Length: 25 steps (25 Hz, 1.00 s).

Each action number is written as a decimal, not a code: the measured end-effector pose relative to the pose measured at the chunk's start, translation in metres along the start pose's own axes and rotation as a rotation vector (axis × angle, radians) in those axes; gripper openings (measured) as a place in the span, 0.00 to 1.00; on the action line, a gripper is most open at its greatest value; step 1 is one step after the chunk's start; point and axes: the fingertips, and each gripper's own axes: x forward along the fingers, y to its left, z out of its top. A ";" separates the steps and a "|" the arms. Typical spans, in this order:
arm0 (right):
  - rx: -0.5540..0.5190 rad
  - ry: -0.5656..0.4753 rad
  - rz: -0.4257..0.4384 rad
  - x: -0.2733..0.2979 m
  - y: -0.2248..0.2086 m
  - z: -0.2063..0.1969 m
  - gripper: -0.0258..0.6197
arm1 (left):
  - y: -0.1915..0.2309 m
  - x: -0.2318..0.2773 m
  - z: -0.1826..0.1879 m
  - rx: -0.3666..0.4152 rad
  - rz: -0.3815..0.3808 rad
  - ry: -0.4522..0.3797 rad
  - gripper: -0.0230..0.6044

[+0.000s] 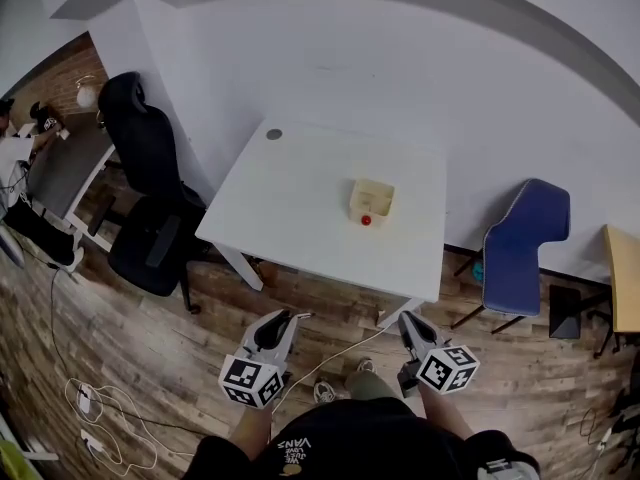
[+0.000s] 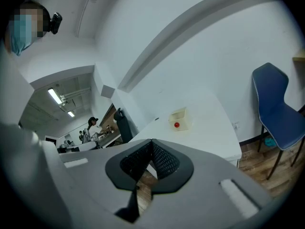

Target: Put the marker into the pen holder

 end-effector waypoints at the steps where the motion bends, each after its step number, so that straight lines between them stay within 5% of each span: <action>1: 0.003 0.000 -0.003 0.003 -0.003 0.002 0.04 | 0.000 0.005 -0.001 -0.002 -0.005 0.006 0.22; 25: -0.027 0.028 0.128 0.086 -0.107 0.090 0.04 | -0.015 0.158 0.044 0.036 0.074 -0.050 0.22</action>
